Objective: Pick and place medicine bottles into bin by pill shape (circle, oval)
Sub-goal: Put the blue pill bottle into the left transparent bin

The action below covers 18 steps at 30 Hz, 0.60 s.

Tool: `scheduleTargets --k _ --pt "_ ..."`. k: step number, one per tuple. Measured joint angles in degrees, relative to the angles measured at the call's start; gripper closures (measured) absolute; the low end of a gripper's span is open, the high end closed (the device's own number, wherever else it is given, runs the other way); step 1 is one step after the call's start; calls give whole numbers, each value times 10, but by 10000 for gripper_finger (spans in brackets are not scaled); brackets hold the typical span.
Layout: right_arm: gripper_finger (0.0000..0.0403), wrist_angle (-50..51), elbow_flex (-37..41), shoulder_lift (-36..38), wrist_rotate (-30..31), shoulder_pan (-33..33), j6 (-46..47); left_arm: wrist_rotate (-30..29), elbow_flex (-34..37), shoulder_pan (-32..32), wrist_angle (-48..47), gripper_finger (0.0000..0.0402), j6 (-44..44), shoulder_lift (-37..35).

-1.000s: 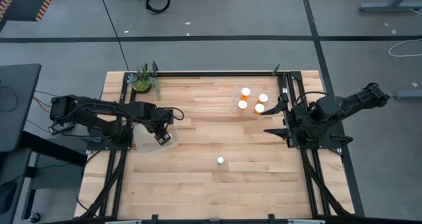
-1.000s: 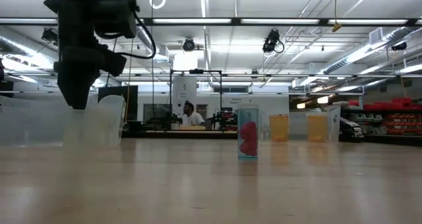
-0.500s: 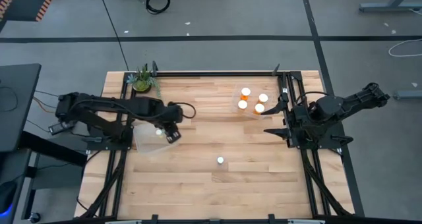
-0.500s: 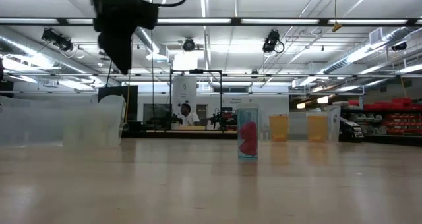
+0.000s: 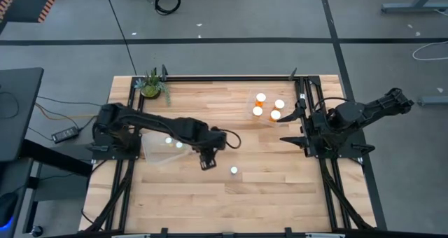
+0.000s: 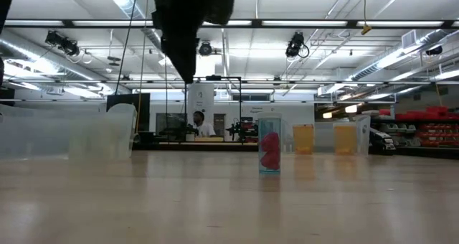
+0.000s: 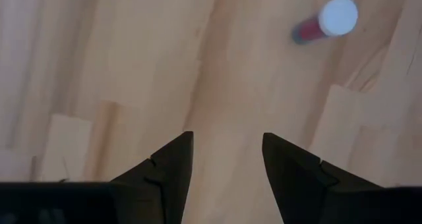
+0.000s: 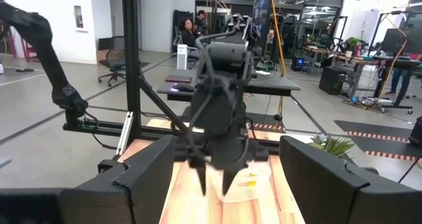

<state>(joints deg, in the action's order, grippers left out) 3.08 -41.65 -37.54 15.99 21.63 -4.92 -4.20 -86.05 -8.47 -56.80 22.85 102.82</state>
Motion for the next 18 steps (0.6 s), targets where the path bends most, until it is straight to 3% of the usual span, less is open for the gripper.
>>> scheduleTargets --k 6,18 --pt "122 0 0 0 0 0 0 4 -37 -18 1 206 -13 65" --pt "122 0 0 0 0 0 0 5 -52 -41 86 144 -25 127"
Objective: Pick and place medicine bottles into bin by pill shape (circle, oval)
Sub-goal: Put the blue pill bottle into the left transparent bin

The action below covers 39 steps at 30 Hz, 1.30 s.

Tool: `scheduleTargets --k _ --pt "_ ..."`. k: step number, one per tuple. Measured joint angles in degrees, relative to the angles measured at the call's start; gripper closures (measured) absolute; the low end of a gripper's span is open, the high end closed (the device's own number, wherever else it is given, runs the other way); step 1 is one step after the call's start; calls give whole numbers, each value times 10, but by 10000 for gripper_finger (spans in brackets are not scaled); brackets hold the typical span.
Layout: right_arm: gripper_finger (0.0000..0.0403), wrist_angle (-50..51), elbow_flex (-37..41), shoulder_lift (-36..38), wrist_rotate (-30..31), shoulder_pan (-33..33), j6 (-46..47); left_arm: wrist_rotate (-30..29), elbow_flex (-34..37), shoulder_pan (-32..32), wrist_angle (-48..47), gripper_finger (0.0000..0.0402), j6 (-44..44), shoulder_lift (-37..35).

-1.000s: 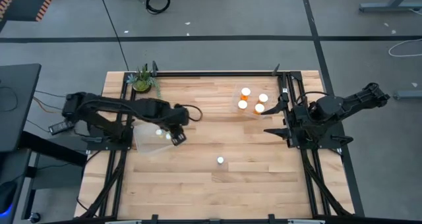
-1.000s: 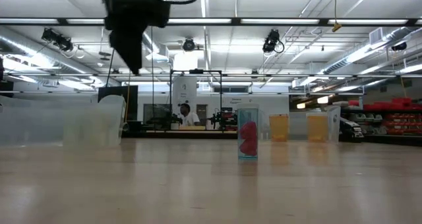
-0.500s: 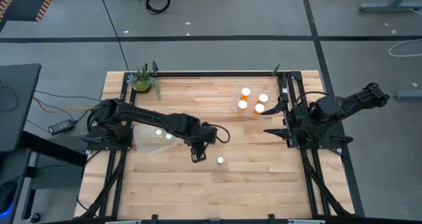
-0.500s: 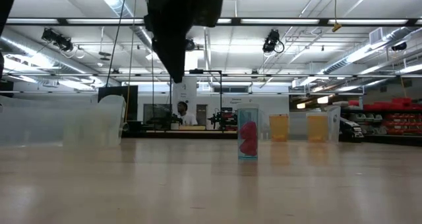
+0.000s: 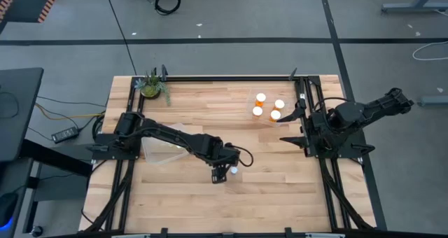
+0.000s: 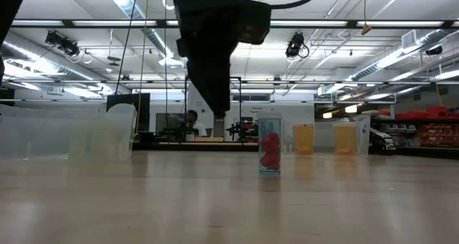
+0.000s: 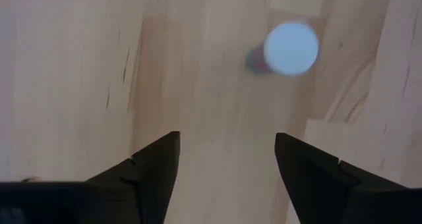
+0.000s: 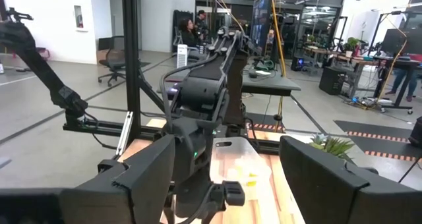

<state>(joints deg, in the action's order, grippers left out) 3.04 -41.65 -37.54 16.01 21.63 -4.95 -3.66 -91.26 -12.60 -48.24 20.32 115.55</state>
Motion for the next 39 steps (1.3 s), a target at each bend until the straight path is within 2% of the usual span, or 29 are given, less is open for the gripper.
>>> scheduleTargets --k 7,18,25,32,39 --pt "122 -4 0 1 0 0 -1 2 -1 -5 85 138 -5 15" --pt "122 0 0 1 0 0 -1 20 0 -7 112 138 -30 30" --pt "122 0 0 1 0 0 0 20 0 -13 161 138 -73 30" --pt "122 0 0 1 0 0 -1 -21 0 -26 180 138 -123 33" --pt "122 0 0 1 0 0 0 -27 1 -34 182 140 -150 45"
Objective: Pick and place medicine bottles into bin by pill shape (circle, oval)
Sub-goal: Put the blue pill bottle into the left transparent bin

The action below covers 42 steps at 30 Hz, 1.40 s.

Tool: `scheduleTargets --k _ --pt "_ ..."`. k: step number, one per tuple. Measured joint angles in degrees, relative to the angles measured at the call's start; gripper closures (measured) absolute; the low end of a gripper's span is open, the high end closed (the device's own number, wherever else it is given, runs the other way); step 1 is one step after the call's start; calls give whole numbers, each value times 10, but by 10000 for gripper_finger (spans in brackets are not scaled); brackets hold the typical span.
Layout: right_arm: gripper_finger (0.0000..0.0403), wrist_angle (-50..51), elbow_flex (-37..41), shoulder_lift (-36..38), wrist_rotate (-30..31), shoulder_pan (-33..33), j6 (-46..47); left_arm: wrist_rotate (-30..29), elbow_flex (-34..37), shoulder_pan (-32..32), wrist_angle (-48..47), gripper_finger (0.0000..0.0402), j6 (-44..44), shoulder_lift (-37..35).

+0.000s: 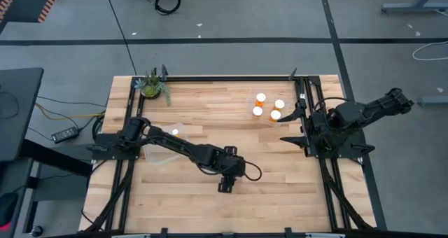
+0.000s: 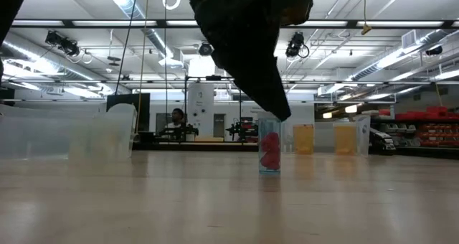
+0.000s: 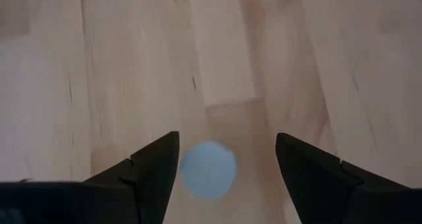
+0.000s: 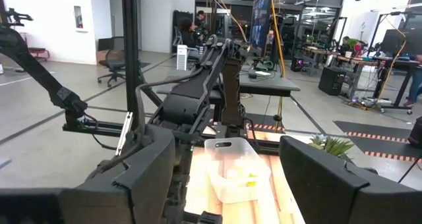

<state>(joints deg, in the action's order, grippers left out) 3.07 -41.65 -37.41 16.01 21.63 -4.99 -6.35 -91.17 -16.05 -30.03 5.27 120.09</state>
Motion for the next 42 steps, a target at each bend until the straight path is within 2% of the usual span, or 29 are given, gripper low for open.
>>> scheduleTargets --k 10,34,42 --pt "122 1 0 0 0 0 0 -1 0 0 3 151 -20 10" --pt "122 1 0 0 0 0 0 -1 0 0 -8 268 -14 6" --pt "122 3 0 0 0 0 0 0 -1 -5 -61 262 19 -12"
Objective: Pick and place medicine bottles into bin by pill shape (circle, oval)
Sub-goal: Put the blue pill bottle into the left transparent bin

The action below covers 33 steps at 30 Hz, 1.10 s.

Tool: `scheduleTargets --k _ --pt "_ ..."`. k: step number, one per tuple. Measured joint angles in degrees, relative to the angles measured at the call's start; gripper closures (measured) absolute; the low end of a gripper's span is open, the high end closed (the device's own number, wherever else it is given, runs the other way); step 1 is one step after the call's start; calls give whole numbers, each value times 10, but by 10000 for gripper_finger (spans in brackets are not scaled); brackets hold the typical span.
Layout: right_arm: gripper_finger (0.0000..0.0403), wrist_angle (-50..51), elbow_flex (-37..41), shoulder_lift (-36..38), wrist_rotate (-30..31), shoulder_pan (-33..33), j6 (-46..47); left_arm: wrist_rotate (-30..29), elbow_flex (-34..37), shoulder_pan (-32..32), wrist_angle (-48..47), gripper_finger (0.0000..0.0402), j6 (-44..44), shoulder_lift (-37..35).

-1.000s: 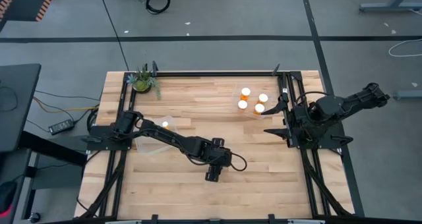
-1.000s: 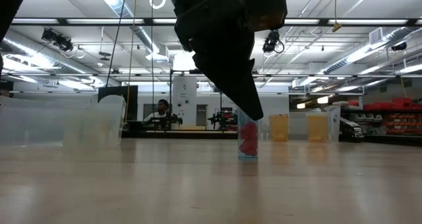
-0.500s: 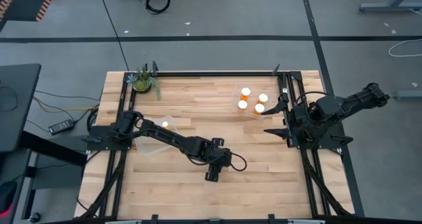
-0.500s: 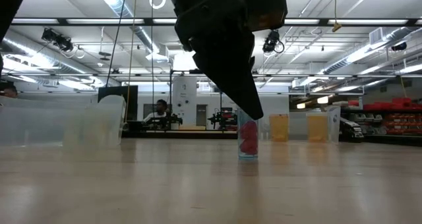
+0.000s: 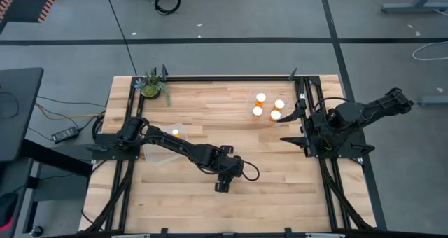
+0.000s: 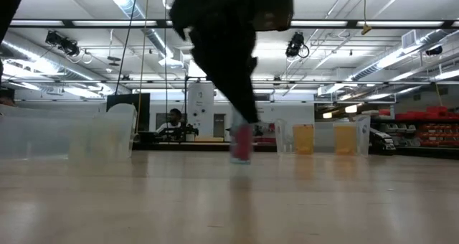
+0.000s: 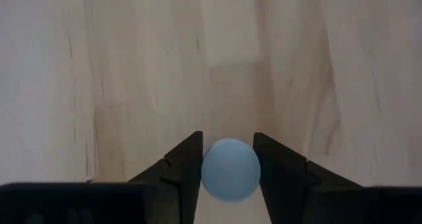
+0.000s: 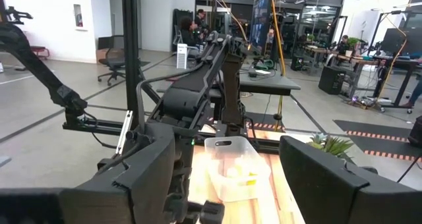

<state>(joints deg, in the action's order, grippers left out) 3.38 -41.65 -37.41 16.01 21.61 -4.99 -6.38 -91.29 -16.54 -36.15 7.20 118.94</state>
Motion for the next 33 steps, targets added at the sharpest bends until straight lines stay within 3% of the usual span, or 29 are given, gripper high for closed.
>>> scheduleTargets --k 11,20,25,29,33 --pt "122 0 0 0 0 0 0 22 0 -18 -162 272 93 -38" --pt "122 2 0 0 0 0 0 21 0 -46 -322 256 171 -51" --pt "122 3 0 -1 0 0 2 20 0 -69 -406 270 205 -51" --pt "122 3 0 -1 0 0 3 0 1 -87 -462 275 208 -53" --pt "122 3 0 -1 0 0 3 -57 9 -100 -485 264 222 -82"
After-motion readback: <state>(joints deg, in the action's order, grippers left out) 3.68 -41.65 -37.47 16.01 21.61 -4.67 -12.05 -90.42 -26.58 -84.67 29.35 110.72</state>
